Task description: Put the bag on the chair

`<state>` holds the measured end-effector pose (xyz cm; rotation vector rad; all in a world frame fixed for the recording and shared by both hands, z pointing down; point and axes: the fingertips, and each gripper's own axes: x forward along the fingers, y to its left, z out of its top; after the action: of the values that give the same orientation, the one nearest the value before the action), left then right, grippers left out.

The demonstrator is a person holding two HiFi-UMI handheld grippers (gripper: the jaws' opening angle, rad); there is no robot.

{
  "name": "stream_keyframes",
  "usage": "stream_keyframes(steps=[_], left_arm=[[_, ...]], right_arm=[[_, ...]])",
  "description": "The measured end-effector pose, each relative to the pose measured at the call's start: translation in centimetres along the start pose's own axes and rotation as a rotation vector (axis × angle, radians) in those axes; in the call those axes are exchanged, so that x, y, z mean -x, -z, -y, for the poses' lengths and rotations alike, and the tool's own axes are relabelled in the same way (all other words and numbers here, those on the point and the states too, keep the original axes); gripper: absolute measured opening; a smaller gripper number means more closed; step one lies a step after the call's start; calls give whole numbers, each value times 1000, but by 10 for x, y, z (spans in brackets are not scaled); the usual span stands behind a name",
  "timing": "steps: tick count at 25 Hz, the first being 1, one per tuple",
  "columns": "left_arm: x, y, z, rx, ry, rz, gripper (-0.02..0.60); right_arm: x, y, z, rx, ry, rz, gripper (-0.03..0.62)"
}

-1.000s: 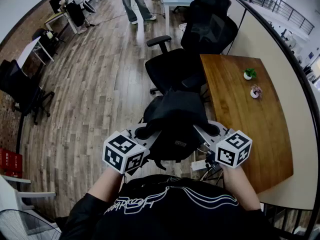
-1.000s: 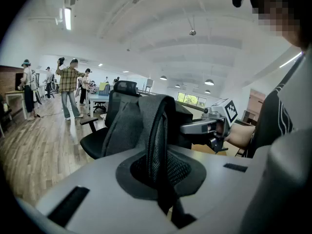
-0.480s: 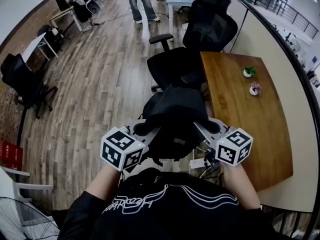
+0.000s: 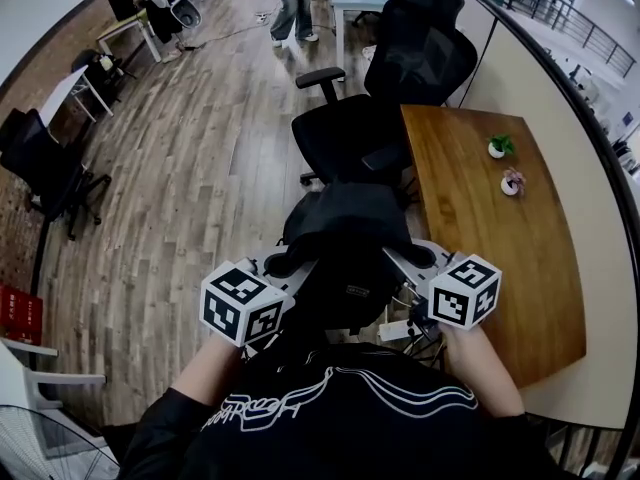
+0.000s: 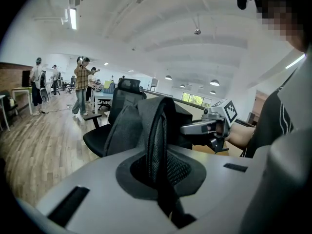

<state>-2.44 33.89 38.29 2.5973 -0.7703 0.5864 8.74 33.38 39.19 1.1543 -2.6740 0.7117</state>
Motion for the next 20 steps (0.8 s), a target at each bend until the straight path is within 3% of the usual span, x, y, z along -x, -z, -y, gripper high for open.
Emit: stream_keyframes(steps=[8, 16, 20], left_arm=[[-33, -7, -86, 49, 47, -12, 32], [-77, -28, -237, 96, 89, -73, 32], [-97, -50, -310, 66, 87, -110, 32]], right_arm=[[-75, -12, 40, -52, 17, -18, 9], [-211, -45, 104, -150, 61, -70, 9], [-274, -68, 133, -213, 86, -83, 9]])
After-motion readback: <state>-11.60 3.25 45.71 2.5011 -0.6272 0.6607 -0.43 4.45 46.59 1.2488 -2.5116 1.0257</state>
